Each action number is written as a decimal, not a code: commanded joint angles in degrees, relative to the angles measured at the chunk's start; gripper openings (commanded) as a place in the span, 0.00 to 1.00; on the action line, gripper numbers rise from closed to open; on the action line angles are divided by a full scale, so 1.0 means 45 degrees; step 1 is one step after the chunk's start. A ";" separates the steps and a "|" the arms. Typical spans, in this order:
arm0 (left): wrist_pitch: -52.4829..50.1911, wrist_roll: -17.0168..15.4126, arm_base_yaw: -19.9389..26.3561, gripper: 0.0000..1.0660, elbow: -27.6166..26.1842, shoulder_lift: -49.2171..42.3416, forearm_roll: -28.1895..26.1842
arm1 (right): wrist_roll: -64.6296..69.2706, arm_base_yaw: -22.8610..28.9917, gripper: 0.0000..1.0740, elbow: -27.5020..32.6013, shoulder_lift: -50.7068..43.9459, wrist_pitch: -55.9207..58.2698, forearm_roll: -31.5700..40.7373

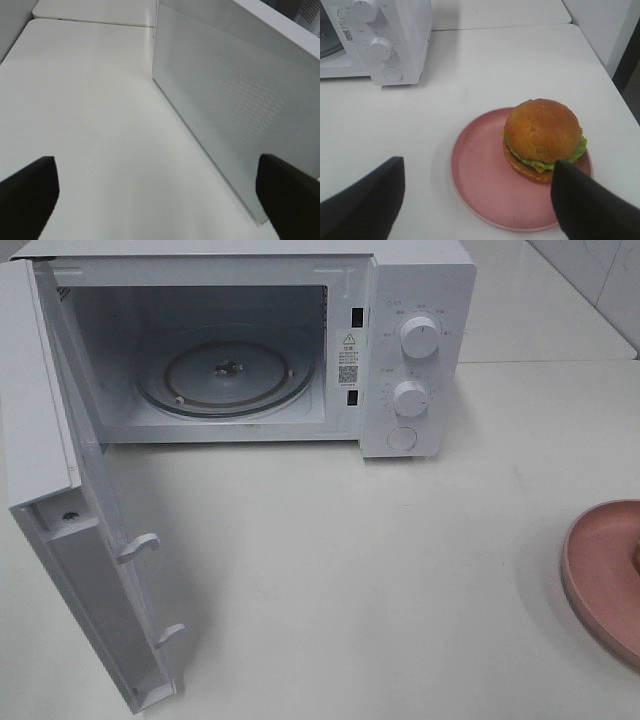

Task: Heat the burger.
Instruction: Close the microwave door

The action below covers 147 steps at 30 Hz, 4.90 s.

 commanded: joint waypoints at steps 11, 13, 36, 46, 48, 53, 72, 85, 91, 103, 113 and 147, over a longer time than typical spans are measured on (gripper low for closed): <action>-0.0013 -0.0025 0.0025 0.94 0.0038 -0.0089 -0.0089 | -0.0127 -0.0089 0.71 0.0025 -0.0344 -0.0102 0.0051; -0.0013 -0.0025 0.0025 0.94 0.0038 -0.0089 -0.0089 | -0.0127 -0.0089 0.71 0.0025 -0.0344 -0.0102 0.0051; -0.0089 -0.0178 0.0025 0.94 -0.0025 -0.0089 -0.0025 | -0.0127 -0.0089 0.71 0.0025 -0.0344 -0.0102 0.0051; -0.1808 -0.0178 0.0025 0.62 -0.0318 -0.0051 0.0586 | -0.0127 -0.0089 0.71 0.0025 -0.0344 -0.0102 0.0051; -0.2266 -0.0178 0.0025 0.51 -0.0318 0.0076 0.0828 | -0.0127 -0.0089 0.71 0.0025 -0.0344 -0.0102 0.0051; -0.4036 -0.0178 0.0025 0.24 -0.0229 0.0942 0.1490 | -0.0127 -0.0089 0.71 0.0025 -0.0344 -0.0102 0.0051; -1.2376 -0.0178 0.0025 0.00 0.2254 0.5742 0.1808 | -0.0127 -0.0089 0.71 0.0025 -0.0344 -0.0102 0.0051; -1.7329 -0.0611 0.0025 0.00 0.3973 0.9537 0.1910 | -0.0127 -0.0089 0.71 0.0025 -0.0344 -0.0102 0.0051; -1.8577 -0.1451 0.0013 0.00 0.3973 1.1154 0.2954 | -0.0127 -0.0089 0.71 0.0025 -0.0344 -0.0102 0.0051; -2.1671 -0.4533 0.0013 0.00 0.3973 1.4248 0.7219 | -0.0127 -0.0089 0.71 0.0025 -0.0344 -0.0102 0.0051; -2.4242 -0.4507 0.0000 0.00 0.3883 1.6552 0.7741 | -0.0127 -0.0089 0.71 0.0025 -0.0344 -0.0102 0.0051; -2.5376 -0.1706 -0.5309 0.00 0.0318 2.1543 0.1541 | -0.0127 -0.0089 0.71 0.0025 -0.0344 -0.0102 0.0051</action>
